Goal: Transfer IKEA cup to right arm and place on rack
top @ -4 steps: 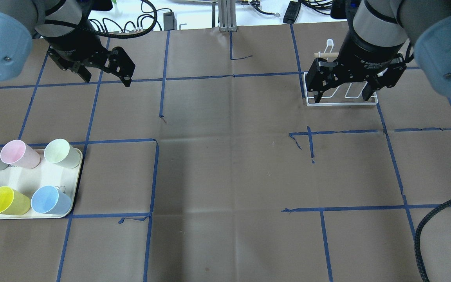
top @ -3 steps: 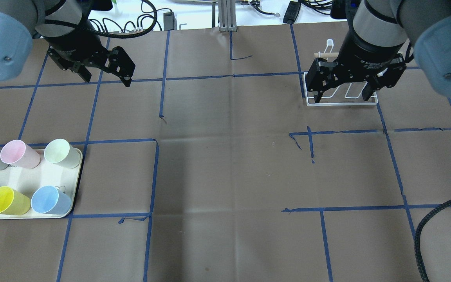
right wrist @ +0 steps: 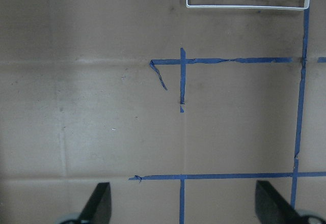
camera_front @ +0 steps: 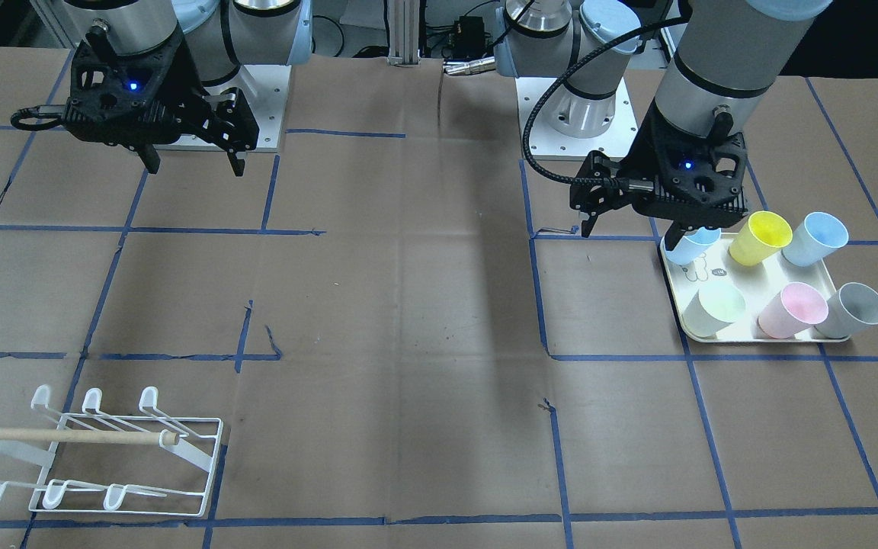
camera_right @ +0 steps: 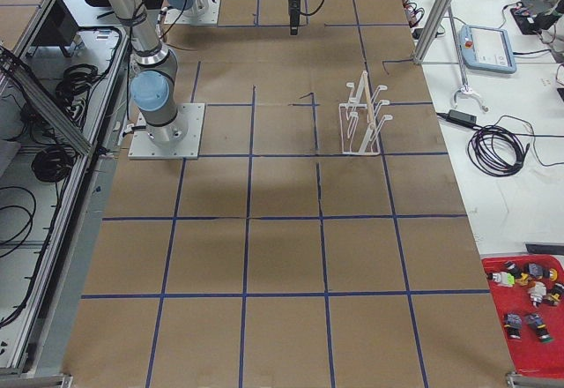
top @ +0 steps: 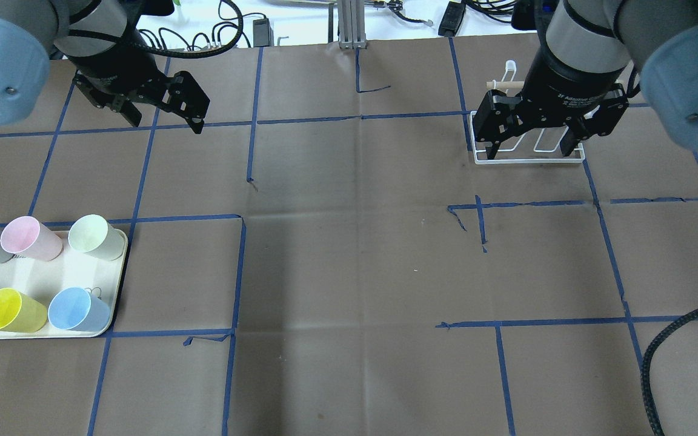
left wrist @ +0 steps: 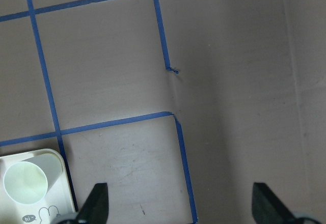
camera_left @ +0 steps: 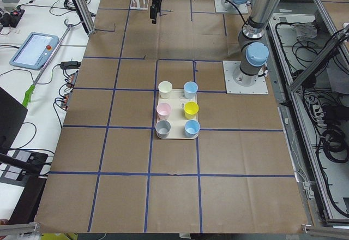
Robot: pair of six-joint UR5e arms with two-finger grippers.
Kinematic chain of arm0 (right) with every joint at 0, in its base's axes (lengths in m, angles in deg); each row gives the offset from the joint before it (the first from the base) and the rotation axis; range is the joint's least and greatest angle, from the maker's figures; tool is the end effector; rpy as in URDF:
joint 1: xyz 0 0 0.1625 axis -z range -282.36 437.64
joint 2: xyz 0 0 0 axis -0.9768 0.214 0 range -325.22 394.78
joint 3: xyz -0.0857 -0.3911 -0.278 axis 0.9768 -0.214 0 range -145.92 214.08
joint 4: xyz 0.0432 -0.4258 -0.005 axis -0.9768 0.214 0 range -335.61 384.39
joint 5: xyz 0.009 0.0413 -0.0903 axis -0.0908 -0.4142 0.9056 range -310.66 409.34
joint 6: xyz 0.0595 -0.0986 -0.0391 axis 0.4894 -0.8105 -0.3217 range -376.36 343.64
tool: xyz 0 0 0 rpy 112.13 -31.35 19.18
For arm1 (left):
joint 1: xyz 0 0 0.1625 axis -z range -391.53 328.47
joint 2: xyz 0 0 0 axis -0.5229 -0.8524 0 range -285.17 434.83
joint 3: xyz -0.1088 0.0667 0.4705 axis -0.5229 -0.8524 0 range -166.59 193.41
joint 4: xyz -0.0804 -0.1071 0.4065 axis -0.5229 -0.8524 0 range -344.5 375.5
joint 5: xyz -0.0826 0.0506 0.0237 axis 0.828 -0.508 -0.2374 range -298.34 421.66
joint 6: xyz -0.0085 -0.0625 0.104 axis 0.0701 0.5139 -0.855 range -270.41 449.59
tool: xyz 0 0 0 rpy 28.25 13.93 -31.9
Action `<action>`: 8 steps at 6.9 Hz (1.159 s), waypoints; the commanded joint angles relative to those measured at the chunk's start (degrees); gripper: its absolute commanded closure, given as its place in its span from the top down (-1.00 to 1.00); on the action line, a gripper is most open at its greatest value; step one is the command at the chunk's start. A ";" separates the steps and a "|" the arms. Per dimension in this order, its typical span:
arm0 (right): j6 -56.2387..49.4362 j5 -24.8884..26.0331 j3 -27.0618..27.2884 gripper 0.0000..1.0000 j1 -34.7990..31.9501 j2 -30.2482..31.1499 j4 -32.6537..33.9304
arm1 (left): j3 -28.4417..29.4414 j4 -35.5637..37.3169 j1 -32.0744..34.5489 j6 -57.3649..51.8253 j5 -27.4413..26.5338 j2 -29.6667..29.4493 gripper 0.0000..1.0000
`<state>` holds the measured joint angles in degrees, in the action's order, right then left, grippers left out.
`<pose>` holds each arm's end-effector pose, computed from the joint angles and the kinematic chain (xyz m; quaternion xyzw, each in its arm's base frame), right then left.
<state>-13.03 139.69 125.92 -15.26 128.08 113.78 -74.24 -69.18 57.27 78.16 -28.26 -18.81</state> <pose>0.1567 -0.4726 0.5393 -0.0037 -1.0000 0.0076 0.0026 -0.1221 -0.5482 0.5256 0.0891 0.9954 -0.0351 0.0032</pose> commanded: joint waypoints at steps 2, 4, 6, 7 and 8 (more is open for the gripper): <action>0.01 0.00 0.01 1.00 0.00 -0.06 0.00 | 0.01 0.04 -0.03 0.00 0.00 0.12 1.00; 0.01 0.09 0.01 1.00 0.00 -0.06 0.09 | -0.16 -0.04 -0.03 0.09 0.00 0.38 1.00; 0.01 0.09 0.01 1.00 0.00 -0.06 0.09 | -0.34 -0.57 -0.73 -0.87 -0.52 1.35 1.00; 0.01 0.00 0.01 1.00 0.00 -0.06 0.09 | -2.42 -0.66 -1.34 -1.31 -0.70 1.96 1.00; 0.01 0.00 0.01 1.00 0.00 -0.06 0.09 | -5.58 0.12 -3.00 -4.01 -0.61 3.62 1.00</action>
<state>-13.02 139.72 125.92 -15.26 128.02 113.87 -76.89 -69.58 55.73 76.32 -28.84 -16.64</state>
